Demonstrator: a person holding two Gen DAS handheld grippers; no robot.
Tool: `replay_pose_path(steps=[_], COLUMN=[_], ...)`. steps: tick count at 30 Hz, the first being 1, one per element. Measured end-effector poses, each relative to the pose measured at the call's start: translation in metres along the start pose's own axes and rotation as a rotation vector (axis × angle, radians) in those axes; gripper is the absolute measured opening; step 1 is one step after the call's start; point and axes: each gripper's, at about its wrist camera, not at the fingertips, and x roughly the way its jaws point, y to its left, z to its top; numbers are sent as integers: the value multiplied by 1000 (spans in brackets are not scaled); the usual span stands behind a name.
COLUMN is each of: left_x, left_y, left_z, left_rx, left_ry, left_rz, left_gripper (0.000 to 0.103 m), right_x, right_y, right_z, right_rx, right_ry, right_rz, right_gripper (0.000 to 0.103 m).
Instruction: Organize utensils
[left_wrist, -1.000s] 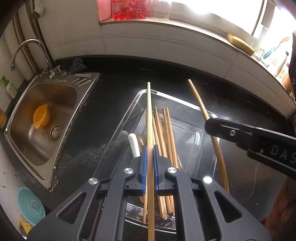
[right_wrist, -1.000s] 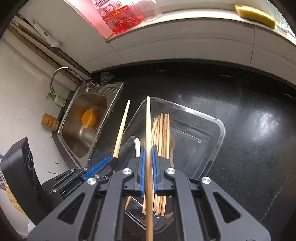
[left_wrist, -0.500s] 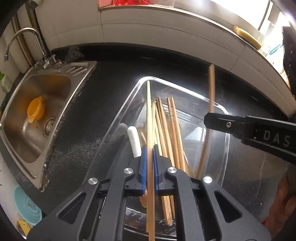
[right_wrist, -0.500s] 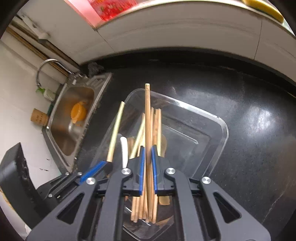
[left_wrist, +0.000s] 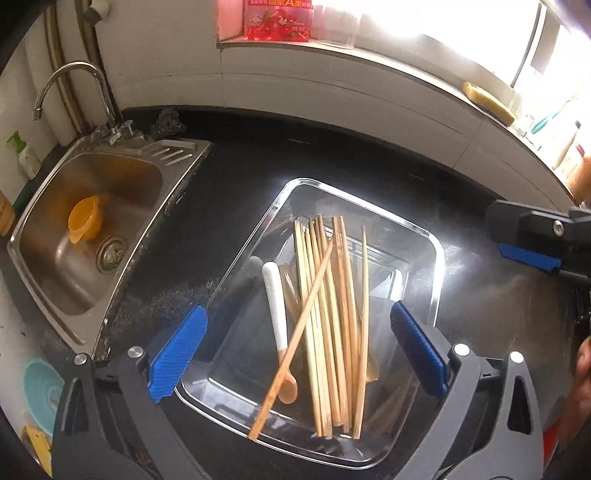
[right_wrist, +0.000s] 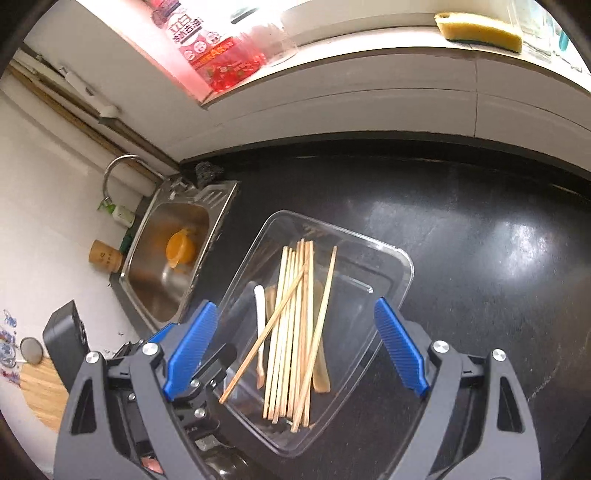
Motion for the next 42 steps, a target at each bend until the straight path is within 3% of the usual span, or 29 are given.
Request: replay_pose_path(steps=[7,12,17,23,26,33,42], left_x=[-15,-24,-36,-54,-63,-76,-79], left_y=[-21,-51,-109,-192,-230,-292,-298], left_z=[-3,-5,-15,-26,-34,-59,-66], left_rx=[15,42,98,150,193,311,290], left_ry=[-10,-7,7,26,28,40,44], left_rz=[5,-10,-68,-182,-215,-229,-192], left_gripper=[97,97,97,97,97,97,97], right_x=[-27,-68,-127,-204,-230,-261,-261], right_y=[-6,-36,-89,-161,-185,-219,-224], right_z=[-9,-22,-46,-96,-115,-144,-151], right_rx=[-19,-13,-6,41,62,156,156], right_ry=[-16,-61,-113,-174,-200,-220,-197], right_rz=[6,-41,-204,-464,-524,-517,-491], right_gripper=[85,89,93,94,95,96,96])
